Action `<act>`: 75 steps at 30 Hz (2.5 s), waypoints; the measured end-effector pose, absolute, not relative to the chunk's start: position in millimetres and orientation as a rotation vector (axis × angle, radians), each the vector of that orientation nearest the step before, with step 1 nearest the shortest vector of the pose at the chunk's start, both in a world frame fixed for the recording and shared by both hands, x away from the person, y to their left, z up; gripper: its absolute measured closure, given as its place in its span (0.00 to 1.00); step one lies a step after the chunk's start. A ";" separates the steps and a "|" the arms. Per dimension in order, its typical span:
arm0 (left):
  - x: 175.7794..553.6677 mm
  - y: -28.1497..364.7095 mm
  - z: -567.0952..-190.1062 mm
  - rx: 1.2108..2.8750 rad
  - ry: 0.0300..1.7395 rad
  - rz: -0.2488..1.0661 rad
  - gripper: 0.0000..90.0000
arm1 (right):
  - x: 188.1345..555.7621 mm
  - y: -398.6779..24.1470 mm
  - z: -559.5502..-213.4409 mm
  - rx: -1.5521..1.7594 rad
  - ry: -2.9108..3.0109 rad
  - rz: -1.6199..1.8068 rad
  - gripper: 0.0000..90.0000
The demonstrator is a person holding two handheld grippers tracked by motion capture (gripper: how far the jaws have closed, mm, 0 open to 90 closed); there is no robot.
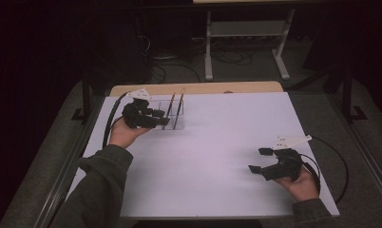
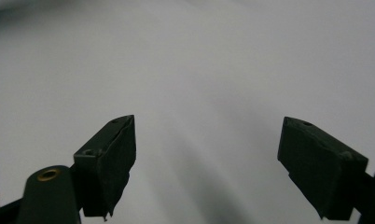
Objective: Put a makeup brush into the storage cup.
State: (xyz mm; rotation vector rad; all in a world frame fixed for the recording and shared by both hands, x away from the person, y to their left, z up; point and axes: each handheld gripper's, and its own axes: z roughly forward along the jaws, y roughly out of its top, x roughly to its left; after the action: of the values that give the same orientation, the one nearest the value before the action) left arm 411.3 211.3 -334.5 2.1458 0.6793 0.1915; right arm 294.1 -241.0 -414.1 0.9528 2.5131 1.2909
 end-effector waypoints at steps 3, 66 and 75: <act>409.4 212.4 -335.3 2.137 0.681 0.181 0.59 | 294.2 -241.6 -414.0 0.968 2.505 1.290 0.20; 326.8 231.8 -370.6 2.076 0.717 0.238 0.29 | 288.7 -244.3 -410.7 0.988 2.414 1.254 0.18; 314.9 239.9 -379.9 2.050 0.738 0.248 0.28 | 289.0 -243.4 -411.1 0.983 2.408 1.245 0.18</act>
State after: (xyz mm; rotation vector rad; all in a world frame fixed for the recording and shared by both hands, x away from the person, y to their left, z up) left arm 314.9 239.9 -379.9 2.0496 0.7375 0.2479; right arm 289.0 -243.4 -411.1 0.9827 2.4078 1.2452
